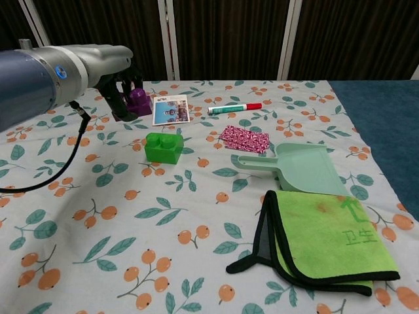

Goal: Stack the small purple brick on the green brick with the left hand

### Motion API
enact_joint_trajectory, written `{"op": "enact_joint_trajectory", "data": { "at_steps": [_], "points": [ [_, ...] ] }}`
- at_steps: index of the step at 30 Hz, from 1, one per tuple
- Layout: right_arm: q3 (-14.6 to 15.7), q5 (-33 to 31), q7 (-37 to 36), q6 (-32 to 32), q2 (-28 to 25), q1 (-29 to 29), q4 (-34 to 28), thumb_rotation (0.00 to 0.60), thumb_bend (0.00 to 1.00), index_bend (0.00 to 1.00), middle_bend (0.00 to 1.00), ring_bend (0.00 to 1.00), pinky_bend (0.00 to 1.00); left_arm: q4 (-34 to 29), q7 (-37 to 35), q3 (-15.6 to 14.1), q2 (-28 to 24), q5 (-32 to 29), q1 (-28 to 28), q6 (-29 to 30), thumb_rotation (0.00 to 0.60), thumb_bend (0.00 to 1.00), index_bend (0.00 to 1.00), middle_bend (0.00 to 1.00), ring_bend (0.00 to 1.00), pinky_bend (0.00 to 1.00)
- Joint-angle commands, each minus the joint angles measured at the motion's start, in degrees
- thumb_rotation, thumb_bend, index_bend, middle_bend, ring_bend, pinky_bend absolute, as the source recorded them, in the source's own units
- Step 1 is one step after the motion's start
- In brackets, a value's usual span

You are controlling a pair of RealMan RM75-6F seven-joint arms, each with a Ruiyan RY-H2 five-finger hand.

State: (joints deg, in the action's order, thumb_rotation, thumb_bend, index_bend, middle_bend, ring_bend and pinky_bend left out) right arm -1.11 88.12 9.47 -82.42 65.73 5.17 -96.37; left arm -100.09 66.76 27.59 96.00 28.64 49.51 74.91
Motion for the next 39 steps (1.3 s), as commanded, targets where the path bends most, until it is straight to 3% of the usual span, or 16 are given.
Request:
{"op": "enact_joint_trajectory", "data": {
  "at_steps": [1, 12, 20, 39],
  "points": [
    [-0.06, -0.19, 0.29, 0.11, 0.13, 0.06, 0.02, 0.6, 0.17, 0.1, 0.05, 0.01, 0.05, 2.25, -0.45, -0.92, 0.48, -0.59, 1.58, -1.09, 0.6, 0.42, 0.49, 0.44, 0.1, 0.0],
    [-0.55, -1.42, 0.88, 0.43, 0.25, 0.15, 0.01, 0.6, 0.17, 0.1, 0.05, 0.01, 0.05, 6.64, 2.02, -3.46, 0.91, -1.73, 6.72, -2.42, 0.6, 0.42, 0.48, 0.42, 0.1, 0.0],
    [-0.67, -1.91, 0.61, 0.07, -0.01, -0.17, -0.21, 0.6, 0.17, 0.1, 0.05, 0.01, 0.05, 10.02, 3.39, -6.48, 0.33, -2.44, 9.66, -6.74, 0.6, 0.42, 0.47, 0.41, 0.1, 0.0],
    [-1.11, -2.81, 0.11, 0.24, -0.06, -0.12, 0.07, 0.6, 0.17, 0.1, 0.05, 0.01, 0.05, 18.33, -3.41, -10.88, 4.11, -1.34, 12.23, -11.5, 0.6, 0.42, 0.46, 0.4, 0.1, 0.0]
  ]
}}
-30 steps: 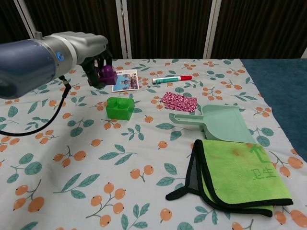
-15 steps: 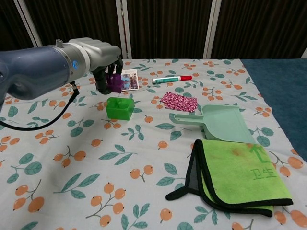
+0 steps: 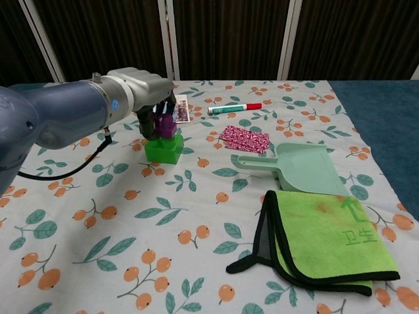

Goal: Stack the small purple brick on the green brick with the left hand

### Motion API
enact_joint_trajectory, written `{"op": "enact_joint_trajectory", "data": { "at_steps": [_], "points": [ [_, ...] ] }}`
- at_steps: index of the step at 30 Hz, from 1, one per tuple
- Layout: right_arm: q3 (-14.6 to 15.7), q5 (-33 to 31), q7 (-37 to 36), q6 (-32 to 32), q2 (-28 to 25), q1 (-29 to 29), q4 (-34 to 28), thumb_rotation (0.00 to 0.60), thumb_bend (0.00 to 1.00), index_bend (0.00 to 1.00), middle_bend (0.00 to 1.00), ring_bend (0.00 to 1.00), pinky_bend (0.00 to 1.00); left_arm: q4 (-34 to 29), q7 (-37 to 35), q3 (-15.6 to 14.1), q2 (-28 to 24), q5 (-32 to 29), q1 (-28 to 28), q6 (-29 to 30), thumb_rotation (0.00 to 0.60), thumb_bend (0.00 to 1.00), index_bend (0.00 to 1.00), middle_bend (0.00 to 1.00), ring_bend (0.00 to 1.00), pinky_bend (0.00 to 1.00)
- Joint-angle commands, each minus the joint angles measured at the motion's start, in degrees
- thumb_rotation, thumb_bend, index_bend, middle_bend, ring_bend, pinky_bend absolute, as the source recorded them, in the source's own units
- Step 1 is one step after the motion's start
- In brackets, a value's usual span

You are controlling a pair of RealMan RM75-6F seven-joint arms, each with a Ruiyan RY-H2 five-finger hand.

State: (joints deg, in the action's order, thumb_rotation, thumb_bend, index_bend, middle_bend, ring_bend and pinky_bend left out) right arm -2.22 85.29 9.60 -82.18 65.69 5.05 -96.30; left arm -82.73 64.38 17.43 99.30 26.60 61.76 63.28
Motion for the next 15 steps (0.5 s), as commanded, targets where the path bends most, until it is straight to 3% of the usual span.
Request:
{"op": "enact_joint_trajectory", "data": {
  "at_steps": [1, 15],
  "points": [
    [0.01, 0.03, -0.04, -0.01, -0.03, -0.01, 0.01, 0.6, 0.17, 0.1, 0.05, 0.01, 0.05, 1.17, -1.17, -0.89, 0.94, 0.9, 0.01, 0.22, 0.6, 0.42, 0.46, 0.4, 0.1, 0.0],
    [0.07, 0.14, -0.52, -0.09, -0.26, -0.09, 0.05, 0.6, 0.17, 0.1, 0.05, 0.01, 0.05, 3.58, -3.42, -2.28, 3.05, 1.85, 0.2, 0.85, 0.6, 0.42, 0.46, 0.4, 0.1, 0.0]
  ]
}}
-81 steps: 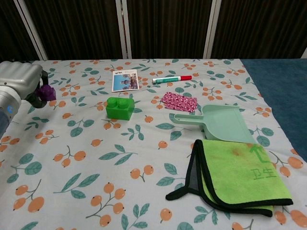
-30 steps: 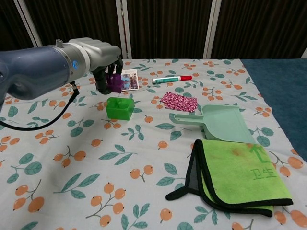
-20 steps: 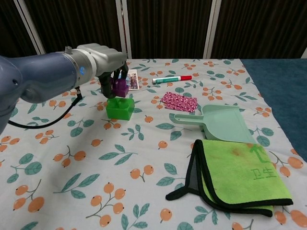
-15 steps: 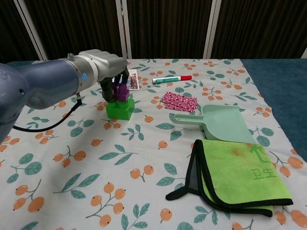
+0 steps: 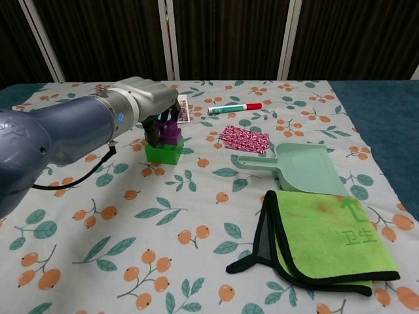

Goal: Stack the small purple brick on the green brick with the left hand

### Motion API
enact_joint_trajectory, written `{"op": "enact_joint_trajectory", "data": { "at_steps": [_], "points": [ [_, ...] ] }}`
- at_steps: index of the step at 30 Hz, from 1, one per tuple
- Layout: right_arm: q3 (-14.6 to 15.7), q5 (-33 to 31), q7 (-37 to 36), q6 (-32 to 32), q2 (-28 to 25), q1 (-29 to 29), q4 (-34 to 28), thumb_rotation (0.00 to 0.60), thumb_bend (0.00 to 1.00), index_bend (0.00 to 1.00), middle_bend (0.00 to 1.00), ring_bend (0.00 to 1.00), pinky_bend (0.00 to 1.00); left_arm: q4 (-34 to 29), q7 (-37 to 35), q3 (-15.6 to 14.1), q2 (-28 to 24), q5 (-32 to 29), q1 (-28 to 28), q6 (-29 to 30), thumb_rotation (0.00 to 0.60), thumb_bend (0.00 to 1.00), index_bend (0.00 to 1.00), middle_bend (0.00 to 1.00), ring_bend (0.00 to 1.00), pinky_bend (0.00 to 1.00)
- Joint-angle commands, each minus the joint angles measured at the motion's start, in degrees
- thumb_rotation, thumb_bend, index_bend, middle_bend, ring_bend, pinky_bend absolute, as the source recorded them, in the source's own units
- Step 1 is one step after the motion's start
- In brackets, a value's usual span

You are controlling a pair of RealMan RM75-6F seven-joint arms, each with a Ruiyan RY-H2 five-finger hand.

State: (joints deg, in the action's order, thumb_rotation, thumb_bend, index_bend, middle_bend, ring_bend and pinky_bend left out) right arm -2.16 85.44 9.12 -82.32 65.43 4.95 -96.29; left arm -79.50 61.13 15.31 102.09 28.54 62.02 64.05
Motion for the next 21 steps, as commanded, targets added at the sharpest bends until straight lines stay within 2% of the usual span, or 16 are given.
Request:
{"op": "enact_joint_trajectory", "data": {
  "at_steps": [1, 21],
  "points": [
    [0.02, -0.05, -0.06, 0.11, 0.01, 0.03, 0.07, 0.6, 0.17, 0.1, 0.05, 0.01, 0.05, 0.65, -0.33, -0.23, 0.41, -0.09, -0.08, 0.09, 0.6, 0.42, 0.46, 0.4, 0.1, 0.0],
    [0.03, -0.4, 0.12, 0.48, 0.12, 0.12, -0.03, 0.6, 0.17, 0.1, 0.05, 0.01, 0.05, 1.59, -0.15, -1.01, 0.9, 0.4, -0.16, 1.36, 0.6, 0.41, 0.46, 0.4, 0.1, 0.0]
  ]
}}
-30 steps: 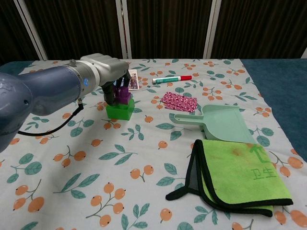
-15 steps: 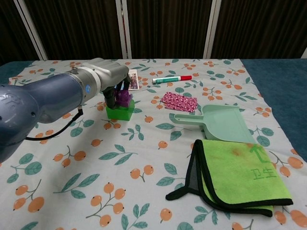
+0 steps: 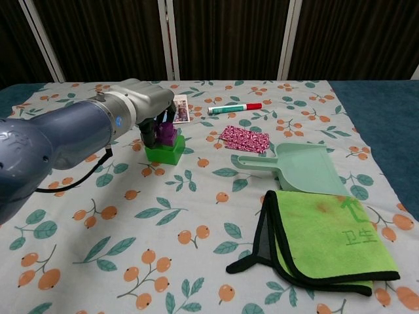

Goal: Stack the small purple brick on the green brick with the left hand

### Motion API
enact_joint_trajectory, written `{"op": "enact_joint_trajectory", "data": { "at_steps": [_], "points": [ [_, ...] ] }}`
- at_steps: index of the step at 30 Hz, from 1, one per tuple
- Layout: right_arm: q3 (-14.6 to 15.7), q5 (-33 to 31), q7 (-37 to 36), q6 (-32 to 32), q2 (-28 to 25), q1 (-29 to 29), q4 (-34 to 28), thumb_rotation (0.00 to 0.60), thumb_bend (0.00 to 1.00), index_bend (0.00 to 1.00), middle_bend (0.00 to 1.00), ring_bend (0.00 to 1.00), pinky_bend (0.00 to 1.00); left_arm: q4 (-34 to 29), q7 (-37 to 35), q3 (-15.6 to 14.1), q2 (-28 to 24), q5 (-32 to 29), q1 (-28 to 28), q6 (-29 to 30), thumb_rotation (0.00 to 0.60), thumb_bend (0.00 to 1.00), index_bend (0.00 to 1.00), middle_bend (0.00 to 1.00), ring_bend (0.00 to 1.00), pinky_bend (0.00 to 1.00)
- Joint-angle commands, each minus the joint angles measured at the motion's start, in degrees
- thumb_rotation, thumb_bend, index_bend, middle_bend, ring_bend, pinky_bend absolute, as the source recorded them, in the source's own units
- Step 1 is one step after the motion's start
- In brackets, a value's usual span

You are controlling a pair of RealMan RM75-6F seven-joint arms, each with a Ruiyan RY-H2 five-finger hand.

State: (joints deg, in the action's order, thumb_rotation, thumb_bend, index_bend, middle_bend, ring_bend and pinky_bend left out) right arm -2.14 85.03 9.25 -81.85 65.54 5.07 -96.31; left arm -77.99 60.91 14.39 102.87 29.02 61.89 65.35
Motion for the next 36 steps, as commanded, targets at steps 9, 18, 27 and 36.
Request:
{"op": "enact_joint_trajectory", "data": {
  "at_steps": [9, 18, 27, 36],
  "points": [
    [0.03, -0.03, -0.1, 0.18, 0.01, 0.07, 0.04, 0.6, 0.17, 0.1, 0.05, 0.01, 0.05, 1.0, 0.57, -0.7, 0.7, 0.22, -0.09, 0.22, 0.6, 0.4, 0.46, 0.4, 0.1, 0.0],
    [0.0, -0.25, 0.38, 0.44, 0.27, 0.2, 0.11, 0.6, 0.17, 0.1, 0.05, 0.01, 0.05, 1.91, 0.61, -1.29, 0.88, 1.03, -0.47, 0.24, 0.6, 0.4, 0.46, 0.4, 0.1, 0.0],
    [-0.03, -0.36, 0.66, 0.51, 0.46, 0.26, 0.22, 0.6, 0.17, 0.1, 0.05, 0.01, 0.05, 2.69, 0.8, -1.97, 0.99, 1.81, -0.91, 0.11, 0.6, 0.4, 0.46, 0.4, 0.1, 0.0],
    [-0.08, -0.64, 1.05, 0.74, 0.67, 0.38, 0.3, 0.6, 0.17, 0.1, 0.05, 0.01, 0.05, 4.41, 0.55, -2.56, 1.59, 2.42, -1.49, -0.66, 0.6, 0.4, 0.46, 0.4, 0.1, 0.0]
  ]
}}
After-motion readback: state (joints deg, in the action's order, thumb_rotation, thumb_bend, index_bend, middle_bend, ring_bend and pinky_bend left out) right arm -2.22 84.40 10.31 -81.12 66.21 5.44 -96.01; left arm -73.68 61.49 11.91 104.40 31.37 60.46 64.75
